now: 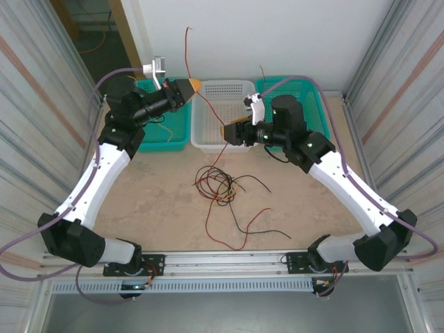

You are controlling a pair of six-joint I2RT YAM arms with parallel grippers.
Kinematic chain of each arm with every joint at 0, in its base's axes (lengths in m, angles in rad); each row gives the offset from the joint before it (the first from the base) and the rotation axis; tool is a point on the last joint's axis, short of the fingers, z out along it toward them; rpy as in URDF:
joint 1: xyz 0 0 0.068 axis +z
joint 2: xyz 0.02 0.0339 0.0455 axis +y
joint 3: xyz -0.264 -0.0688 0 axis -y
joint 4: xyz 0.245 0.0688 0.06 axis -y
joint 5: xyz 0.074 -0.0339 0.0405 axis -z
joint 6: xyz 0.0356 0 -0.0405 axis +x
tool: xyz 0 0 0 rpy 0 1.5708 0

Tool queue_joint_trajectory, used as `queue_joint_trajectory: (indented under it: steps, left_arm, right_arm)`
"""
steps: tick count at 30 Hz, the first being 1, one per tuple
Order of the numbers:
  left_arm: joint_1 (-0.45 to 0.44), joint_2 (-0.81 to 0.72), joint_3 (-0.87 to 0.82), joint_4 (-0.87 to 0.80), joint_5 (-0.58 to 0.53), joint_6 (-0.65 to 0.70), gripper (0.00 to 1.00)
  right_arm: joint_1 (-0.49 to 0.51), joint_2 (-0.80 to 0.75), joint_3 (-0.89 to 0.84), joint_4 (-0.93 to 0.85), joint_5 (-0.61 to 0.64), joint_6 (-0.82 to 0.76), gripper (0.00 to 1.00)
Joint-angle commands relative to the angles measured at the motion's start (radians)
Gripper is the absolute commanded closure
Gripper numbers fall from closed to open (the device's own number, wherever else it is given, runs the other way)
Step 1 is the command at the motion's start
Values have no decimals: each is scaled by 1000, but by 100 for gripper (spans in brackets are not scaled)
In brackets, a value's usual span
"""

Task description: Untangle the cables

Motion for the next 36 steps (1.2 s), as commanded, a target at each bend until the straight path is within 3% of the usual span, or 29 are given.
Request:
queue_joint_trajectory:
  steps: [1,6,12,20,21,25,27,31,36]
  left_arm:
    - [-9,12,26,47,74,-31,100]
    - [-11,16,10,52,71,-41,100]
    - [-16,36,9,100,92,-92,100]
    - [-18,23,3,0,50,-24,100]
    - [-18,19,9,-39,34,6,97]
    - [-19,-18,8,-170,-57,137,49]
    - [-22,-44,4,-257,-119,223,38]
    - [-51,-113,-61,-421,-322,400,34]
    - [-83,-185,-215,-459,-389,470,38]
  right_arm:
    - [-3,5,57,-4,-46,-18,52]
    - [-2,8,50,0,-55,-14,70]
    - [-4,21,50,4,-60,-9,65]
    - [-7,11,52,4,-26,-7,99]
    - [-11,4,49,2,-7,-8,100]
    - [-66,-10,36,-23,96,7,100]
    - [-118,-9,41,-50,135,23,100]
    - [-244,22,70,-122,170,18,100]
    - [-372,138,167,-254,213,-8,100]
